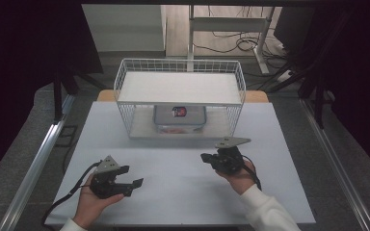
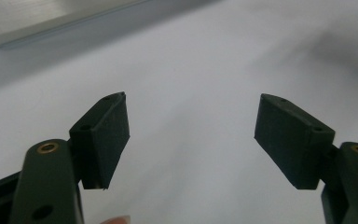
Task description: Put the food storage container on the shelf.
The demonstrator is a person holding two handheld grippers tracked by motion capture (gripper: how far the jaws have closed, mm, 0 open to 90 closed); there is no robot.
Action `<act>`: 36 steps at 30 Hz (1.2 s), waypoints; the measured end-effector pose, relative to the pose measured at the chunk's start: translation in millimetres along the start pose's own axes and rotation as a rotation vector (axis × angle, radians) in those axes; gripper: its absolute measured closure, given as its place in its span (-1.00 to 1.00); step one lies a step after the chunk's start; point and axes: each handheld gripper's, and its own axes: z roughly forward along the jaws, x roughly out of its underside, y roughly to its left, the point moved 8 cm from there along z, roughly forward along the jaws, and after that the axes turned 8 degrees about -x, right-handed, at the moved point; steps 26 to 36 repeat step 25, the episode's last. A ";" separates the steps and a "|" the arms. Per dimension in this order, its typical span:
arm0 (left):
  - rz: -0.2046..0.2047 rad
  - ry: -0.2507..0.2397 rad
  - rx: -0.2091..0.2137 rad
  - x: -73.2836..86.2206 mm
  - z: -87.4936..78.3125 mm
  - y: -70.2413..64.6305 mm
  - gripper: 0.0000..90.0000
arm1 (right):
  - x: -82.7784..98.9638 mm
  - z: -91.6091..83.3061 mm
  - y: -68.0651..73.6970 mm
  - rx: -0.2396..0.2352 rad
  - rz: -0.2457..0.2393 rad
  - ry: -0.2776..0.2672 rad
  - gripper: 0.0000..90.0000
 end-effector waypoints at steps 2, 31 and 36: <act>-0.002 -0.002 -0.007 -0.9 -0.6 2.6 -0.43 | 7.7 -9.8 -3.0 0.005 0.013 0.000 0.98; -0.010 0.004 0.016 -3.7 8.1 4.3 -0.47 | 69.1 -72.1 -3.8 0.133 0.064 -0.062 -0.53; -0.010 0.004 0.016 -3.7 8.1 4.3 -0.47 | 69.1 -72.1 -3.8 0.133 0.064 -0.062 -0.53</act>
